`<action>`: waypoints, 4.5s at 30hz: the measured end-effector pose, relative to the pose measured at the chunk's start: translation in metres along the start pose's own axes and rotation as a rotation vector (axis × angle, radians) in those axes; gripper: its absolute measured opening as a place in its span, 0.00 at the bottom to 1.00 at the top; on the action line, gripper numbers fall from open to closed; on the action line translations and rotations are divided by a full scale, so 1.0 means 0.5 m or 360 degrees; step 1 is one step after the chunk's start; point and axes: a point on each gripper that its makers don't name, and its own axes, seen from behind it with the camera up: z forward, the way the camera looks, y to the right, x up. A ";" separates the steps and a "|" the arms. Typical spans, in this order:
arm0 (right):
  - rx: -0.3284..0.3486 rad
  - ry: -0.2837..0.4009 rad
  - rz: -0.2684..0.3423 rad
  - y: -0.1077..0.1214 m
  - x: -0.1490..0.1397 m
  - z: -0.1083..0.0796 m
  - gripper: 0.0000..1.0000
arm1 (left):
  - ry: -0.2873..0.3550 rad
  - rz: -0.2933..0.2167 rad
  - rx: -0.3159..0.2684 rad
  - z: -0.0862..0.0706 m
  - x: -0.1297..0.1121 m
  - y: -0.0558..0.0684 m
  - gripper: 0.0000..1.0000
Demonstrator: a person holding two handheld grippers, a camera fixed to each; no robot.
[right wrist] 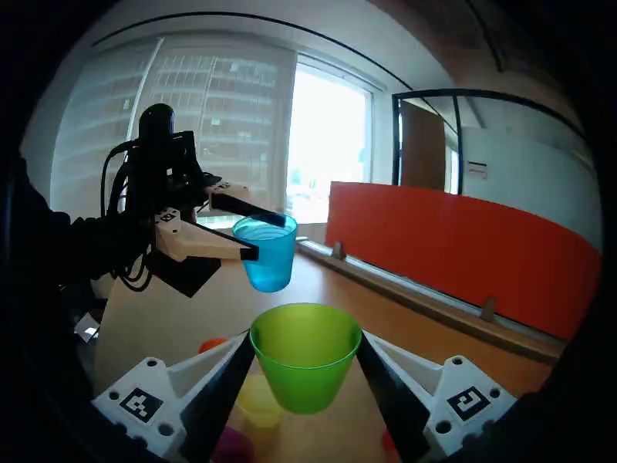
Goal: Pour water
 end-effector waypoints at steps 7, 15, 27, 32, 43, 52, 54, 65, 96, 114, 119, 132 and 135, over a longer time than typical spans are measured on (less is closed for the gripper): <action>0.0026 -0.0009 -0.0004 -0.012 0.000 0.006 0.93 | 0.0011 0.0048 -0.0007 0.005 0.007 0.006 0.88; 0.0047 -0.0015 -0.0008 -0.018 0.000 0.012 0.93 | 0.0027 0.0121 0.0003 0.007 0.020 0.006 0.88; 0.0081 -0.0025 -0.0009 -0.034 -0.005 0.020 0.93 | 0.0068 0.0192 0.0039 0.006 0.043 -0.004 0.88; 0.0100 -0.0028 -0.0005 -0.041 -0.006 0.023 0.93 | 0.0081 0.0223 0.0046 0.005 0.050 -0.005 0.88; 0.0141 -0.0030 -0.0009 -0.060 -0.003 0.031 0.93 | 0.0095 0.0297 0.0051 0.012 0.060 -0.003 0.88; 0.0170 -0.0027 -0.0003 -0.071 -0.003 0.039 0.93 | 0.0098 0.0366 0.0067 0.015 0.064 -0.003 0.88; 0.0175 -0.0025 0.0000 -0.072 -0.003 0.040 0.93 | 0.0097 0.0377 0.0066 0.016 0.064 -0.002 0.88; 0.0201 -0.0018 0.0008 -0.081 0.000 0.046 0.93 | 0.0096 0.0479 0.0065 0.019 0.069 0.009 0.88; 0.0254 -0.0015 0.0032 -0.104 -0.001 0.059 0.93 | 0.0116 0.0731 0.0093 0.006 0.092 0.031 0.87; 0.0272 -0.0010 0.0041 -0.112 -0.003 0.064 0.93 | 0.0125 0.0897 0.0113 0.010 0.099 0.038 0.87; 0.0277 -0.0008 0.0042 -0.115 -0.002 0.066 0.93 | 0.0134 0.0925 0.0119 0.011 0.102 0.040 0.87; 0.0276 -0.0007 0.0041 -0.113 0.003 0.069 0.93 | 0.0142 0.0986 0.0134 0.013 0.107 0.040 0.87; 0.0275 -0.0006 0.0040 -0.113 0.004 0.069 0.93 | 0.0142 0.1009 0.0132 0.014 0.107 0.042 0.87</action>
